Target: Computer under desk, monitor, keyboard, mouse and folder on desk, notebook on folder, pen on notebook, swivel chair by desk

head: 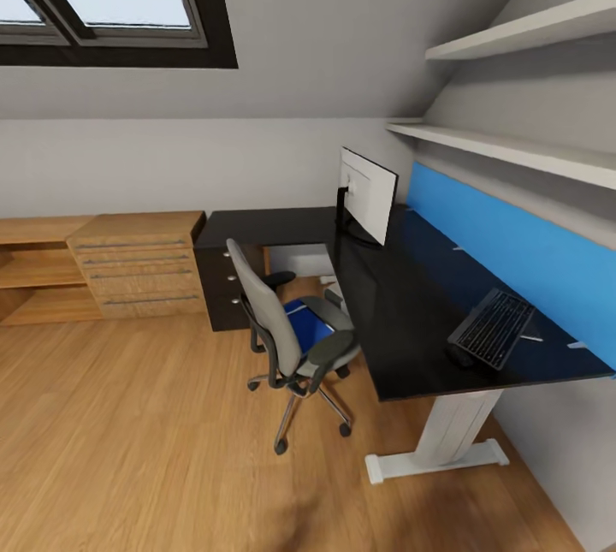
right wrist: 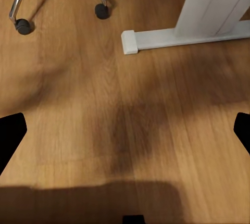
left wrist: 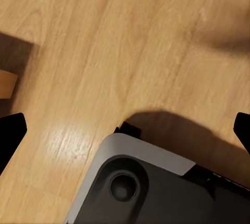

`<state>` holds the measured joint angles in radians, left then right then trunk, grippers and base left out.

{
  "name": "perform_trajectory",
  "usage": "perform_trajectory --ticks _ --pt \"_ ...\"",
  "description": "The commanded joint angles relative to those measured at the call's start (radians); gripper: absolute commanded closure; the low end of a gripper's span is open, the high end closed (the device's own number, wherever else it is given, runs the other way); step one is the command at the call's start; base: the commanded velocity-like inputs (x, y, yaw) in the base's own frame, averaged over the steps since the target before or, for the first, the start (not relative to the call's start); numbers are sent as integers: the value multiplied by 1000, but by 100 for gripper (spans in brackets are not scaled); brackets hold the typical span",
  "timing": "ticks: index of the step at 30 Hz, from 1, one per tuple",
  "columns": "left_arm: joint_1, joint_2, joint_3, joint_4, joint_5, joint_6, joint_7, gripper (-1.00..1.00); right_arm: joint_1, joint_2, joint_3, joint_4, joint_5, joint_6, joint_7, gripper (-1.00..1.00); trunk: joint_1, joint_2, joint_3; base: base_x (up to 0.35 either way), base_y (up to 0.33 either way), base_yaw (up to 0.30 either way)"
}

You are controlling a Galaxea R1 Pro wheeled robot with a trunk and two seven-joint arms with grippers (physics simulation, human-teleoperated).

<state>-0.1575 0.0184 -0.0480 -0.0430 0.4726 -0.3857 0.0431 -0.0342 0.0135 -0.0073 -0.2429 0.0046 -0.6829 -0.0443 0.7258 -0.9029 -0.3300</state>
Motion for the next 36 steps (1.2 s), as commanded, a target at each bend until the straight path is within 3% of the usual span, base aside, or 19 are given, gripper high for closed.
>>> perform_trajectory --ticks 1,14,36 --pt "0 0 -5 0 2 -3 5 -100 0 0 0 1 1 -3 -3 -100 4 -8 -4 0 0 70" --pt "0 1 -5 0 2 -4 7 -100 0 -1 0 1 1 -2 -3 -100 54 -99 -45 0 0 177" --pt "0 3 -9 0 1 -2 7 -100 0 -4 0 -1 2 -1 -2 -100 138 -253 -114 0 0 11"
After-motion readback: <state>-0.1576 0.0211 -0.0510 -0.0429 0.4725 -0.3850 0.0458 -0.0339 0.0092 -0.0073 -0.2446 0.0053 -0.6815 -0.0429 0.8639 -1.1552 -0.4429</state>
